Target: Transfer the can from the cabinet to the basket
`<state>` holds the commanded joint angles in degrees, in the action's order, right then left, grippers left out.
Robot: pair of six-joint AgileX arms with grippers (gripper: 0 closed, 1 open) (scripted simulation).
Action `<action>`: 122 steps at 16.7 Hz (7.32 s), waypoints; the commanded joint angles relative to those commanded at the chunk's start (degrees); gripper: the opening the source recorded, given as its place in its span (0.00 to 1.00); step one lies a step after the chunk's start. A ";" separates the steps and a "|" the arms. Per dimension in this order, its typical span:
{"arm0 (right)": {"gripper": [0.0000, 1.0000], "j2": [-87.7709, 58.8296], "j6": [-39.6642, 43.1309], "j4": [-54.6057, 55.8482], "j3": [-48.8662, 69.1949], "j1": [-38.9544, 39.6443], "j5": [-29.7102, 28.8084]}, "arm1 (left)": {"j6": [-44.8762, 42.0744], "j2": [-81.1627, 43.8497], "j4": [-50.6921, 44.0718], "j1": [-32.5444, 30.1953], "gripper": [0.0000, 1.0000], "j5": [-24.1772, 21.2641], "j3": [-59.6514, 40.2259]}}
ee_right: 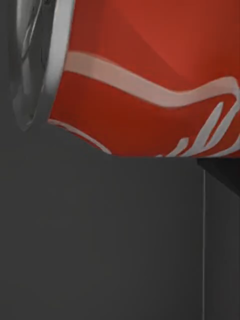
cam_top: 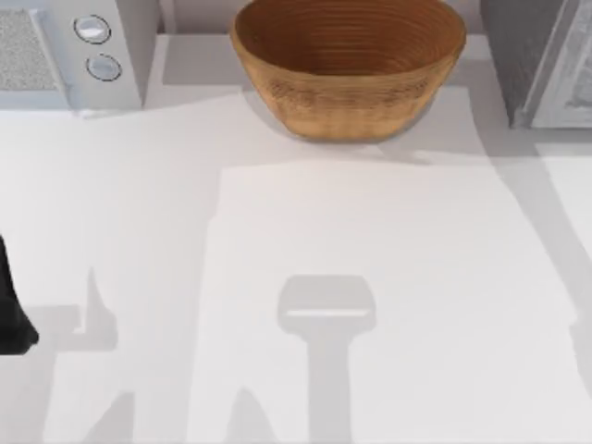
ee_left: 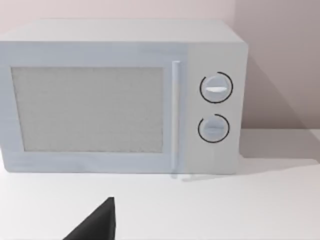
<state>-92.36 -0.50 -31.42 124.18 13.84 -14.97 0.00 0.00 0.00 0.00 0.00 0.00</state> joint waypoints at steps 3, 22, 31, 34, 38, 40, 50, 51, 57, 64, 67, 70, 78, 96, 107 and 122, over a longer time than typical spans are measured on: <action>0.00 8.59 -0.14 -5.92 -2.24 3.03 -3.01 | 0.00 0.00 0.00 0.00 1.00 0.00 0.00; 0.00 38.33 0.00 3.61 -43.25 -0.97 1.71 | 0.00 0.00 0.00 0.00 1.00 0.00 0.00; 0.00 74.42 0.32 22.12 -102.75 -9.74 10.43 | 0.00 0.00 0.00 0.00 1.00 0.00 0.00; 0.00 84.25 0.41 27.21 -115.37 -12.01 12.89 | 0.00 0.00 0.00 0.00 1.00 0.00 0.00; 0.00 91.84 0.49 31.15 -123.65 -13.72 14.83 | 0.00 0.00 0.00 0.00 1.00 0.00 0.00; 0.00 92.36 0.50 31.42 -124.18 -13.84 14.97 | 0.00 0.00 0.00 0.00 1.00 0.00 0.00; 0.00 79.38 0.29 35.47 -113.33 -9.24 11.28 | 0.00 0.00 0.00 0.00 1.00 0.00 0.00; 0.00 75.22 0.27 36.65 -110.01 -8.00 10.06 | 0.00 0.00 0.00 0.00 1.00 0.00 0.00; 0.00 41.93 0.07 45.08 -85.22 0.81 0.51 | 0.00 0.00 0.00 0.00 1.00 0.00 0.00; 0.00 -1.61 -0.27 55.49 -54.23 11.49 -11.51 | 0.00 0.00 0.00 0.00 1.00 0.00 0.00; 0.00 -16.74 -0.41 59.16 -43.58 15.25 -15.51 | 0.00 0.00 0.00 0.00 1.00 0.00 0.00; 0.00 -27.31 -0.51 61.86 -35.92 18.02 -18.29 | 0.00 0.00 0.00 0.00 1.00 0.00 0.00; 0.00 -33.10 -0.70 63.26 -32.20 19.35 -19.61 | 0.00 0.00 0.00 0.00 1.00 0.00 0.00; 0.53 -37.86 -0.50 62.58 -25.83 18.16 -18.40 | 0.00 0.00 0.00 0.00 1.00 0.00 0.00; 1.00 -37.86 -0.50 62.58 -25.83 18.16 -18.40 | 0.00 0.00 0.00 0.00 1.00 0.00 0.00; 1.00 -37.86 -0.50 62.58 -25.83 18.16 -18.40 | 0.00 0.00 0.00 0.00 1.00 0.00 0.00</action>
<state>-130.22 -0.99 31.16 98.35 32.00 -33.37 0.00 0.00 0.00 0.00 0.00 0.00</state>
